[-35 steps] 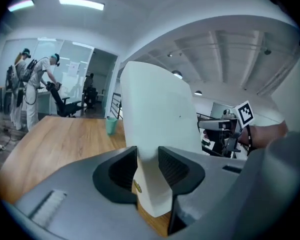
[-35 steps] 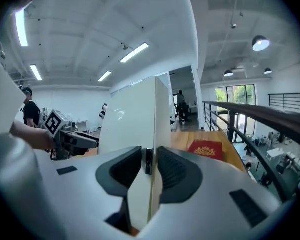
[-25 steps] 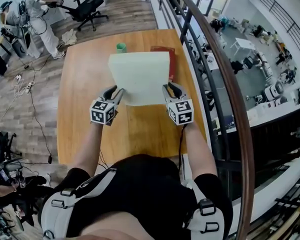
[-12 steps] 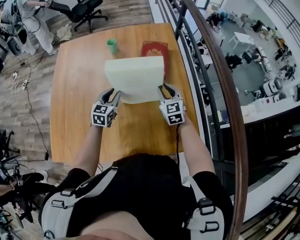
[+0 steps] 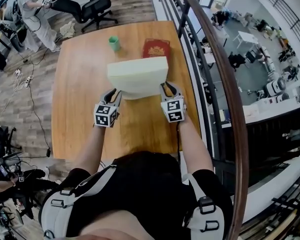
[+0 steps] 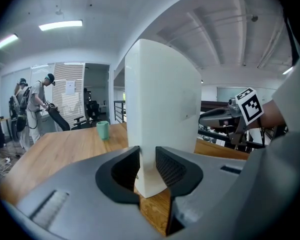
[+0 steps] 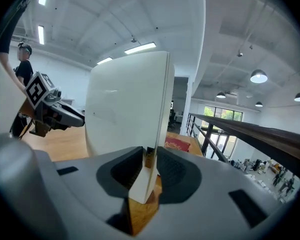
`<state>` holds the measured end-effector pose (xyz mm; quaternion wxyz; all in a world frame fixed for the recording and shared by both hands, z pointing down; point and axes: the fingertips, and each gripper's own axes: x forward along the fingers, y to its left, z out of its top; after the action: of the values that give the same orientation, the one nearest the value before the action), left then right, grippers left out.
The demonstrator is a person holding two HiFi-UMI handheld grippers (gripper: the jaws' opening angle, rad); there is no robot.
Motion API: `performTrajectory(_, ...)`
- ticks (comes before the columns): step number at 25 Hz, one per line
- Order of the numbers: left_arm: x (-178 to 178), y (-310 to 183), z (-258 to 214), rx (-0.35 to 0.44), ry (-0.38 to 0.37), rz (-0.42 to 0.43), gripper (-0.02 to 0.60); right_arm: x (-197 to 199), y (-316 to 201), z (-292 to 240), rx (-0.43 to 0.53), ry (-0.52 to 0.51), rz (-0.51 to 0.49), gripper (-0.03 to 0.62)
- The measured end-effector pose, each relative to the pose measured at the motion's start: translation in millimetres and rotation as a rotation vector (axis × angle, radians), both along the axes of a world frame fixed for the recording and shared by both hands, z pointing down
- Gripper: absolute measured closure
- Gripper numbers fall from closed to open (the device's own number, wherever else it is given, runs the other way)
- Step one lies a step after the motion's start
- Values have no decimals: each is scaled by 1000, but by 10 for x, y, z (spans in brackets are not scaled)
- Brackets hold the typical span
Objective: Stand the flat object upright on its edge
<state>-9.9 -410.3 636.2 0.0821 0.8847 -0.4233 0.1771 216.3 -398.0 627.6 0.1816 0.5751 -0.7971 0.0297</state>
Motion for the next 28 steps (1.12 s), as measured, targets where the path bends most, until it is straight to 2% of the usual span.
performTrajectory(6,-38,-12,-111,-32,68,-47,483,110,31,-106,-29,-83,54,502)
performTrajectory(12,-257,-20,-505,76,88,-116,483,103,148,-719,120,-192,100,504)
performTrajectory(14,-332,17,-708,122,102,-141,483,62,232,-989,183,-229,113,543)
performTrajectory(17,-417,109,-1044,192,115,-173,537,49,373,-1318,252,-251,156,587)
performTrajectory(21,-466,283,-1422,254,135,-196,577,20,542,-1629,319,-236,189,588)
performTrajectory(24,-457,462,-1551,271,157,-195,577,8,690,-1754,354,-216,222,589)
performTrajectory(28,-415,597,-1596,284,162,-195,577,-96,780,-1696,336,-235,189,591)
